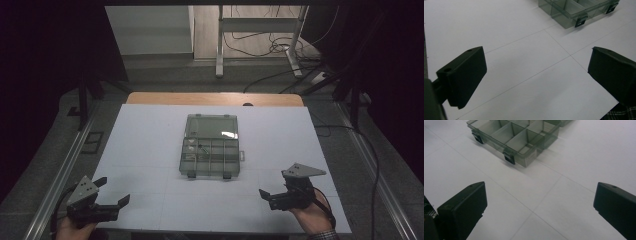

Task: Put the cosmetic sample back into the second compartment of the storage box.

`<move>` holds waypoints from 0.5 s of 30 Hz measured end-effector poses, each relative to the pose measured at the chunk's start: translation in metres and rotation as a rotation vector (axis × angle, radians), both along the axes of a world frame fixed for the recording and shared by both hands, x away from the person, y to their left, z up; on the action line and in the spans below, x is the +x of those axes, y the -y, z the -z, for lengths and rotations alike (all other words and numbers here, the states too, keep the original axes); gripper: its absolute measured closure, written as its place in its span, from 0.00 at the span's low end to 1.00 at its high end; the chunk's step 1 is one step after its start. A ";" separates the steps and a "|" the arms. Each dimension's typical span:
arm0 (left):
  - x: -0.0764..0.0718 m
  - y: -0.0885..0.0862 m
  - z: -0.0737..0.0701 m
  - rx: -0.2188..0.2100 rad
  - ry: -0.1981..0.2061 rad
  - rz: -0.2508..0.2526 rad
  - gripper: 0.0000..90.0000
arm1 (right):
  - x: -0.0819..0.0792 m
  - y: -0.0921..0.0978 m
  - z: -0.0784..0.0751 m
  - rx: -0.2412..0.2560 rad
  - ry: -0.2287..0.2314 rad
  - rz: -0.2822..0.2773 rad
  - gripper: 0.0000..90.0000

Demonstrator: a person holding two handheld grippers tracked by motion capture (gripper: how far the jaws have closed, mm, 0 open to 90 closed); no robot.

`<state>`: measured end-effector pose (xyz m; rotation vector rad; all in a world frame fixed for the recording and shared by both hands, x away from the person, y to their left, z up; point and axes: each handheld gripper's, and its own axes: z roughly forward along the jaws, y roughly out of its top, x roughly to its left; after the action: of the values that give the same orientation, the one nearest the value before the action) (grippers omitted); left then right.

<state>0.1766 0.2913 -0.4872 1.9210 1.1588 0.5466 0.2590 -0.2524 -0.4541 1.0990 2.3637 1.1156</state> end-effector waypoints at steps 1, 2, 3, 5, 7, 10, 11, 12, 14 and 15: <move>0.000 0.000 0.000 0.000 0.000 0.000 0.03 | -0.001 0.002 0.000 0.000 -0.003 0.007 0.00; 0.000 0.000 0.000 0.000 0.000 -0.001 0.03 | -0.002 0.005 0.000 0.000 0.000 0.012 0.00; 0.000 0.000 0.000 0.000 0.000 -0.001 0.03 | -0.003 0.007 0.000 0.001 -0.001 0.020 0.00; 0.000 0.000 0.000 0.001 0.000 -0.001 0.03 | -0.005 0.012 0.000 -0.002 0.001 0.033 0.00; 0.000 0.000 0.000 0.000 -0.001 -0.001 0.03 | -0.009 0.018 0.001 -0.002 0.001 0.052 0.00; 0.000 0.000 0.000 -0.001 -0.001 -0.002 0.03 | -0.012 0.021 0.003 -0.009 -0.002 0.062 0.00; 0.000 0.000 0.000 -0.001 -0.001 -0.002 0.03 | -0.013 0.023 0.004 -0.013 0.000 0.071 0.00; 0.000 0.000 0.000 -0.002 -0.001 -0.002 0.03 | -0.015 0.025 0.004 -0.018 0.000 0.079 0.00; 0.000 0.000 0.000 -0.001 -0.001 -0.002 0.03 | -0.018 0.029 0.006 -0.020 0.006 0.098 0.00; 0.000 0.000 0.000 -0.001 -0.001 -0.002 0.03 | -0.020 0.031 0.007 -0.020 0.005 0.110 0.00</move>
<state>0.1766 0.2915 -0.4872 1.9200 1.1615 0.5464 0.2390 -0.2837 -0.4606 1.2013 2.2756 1.0533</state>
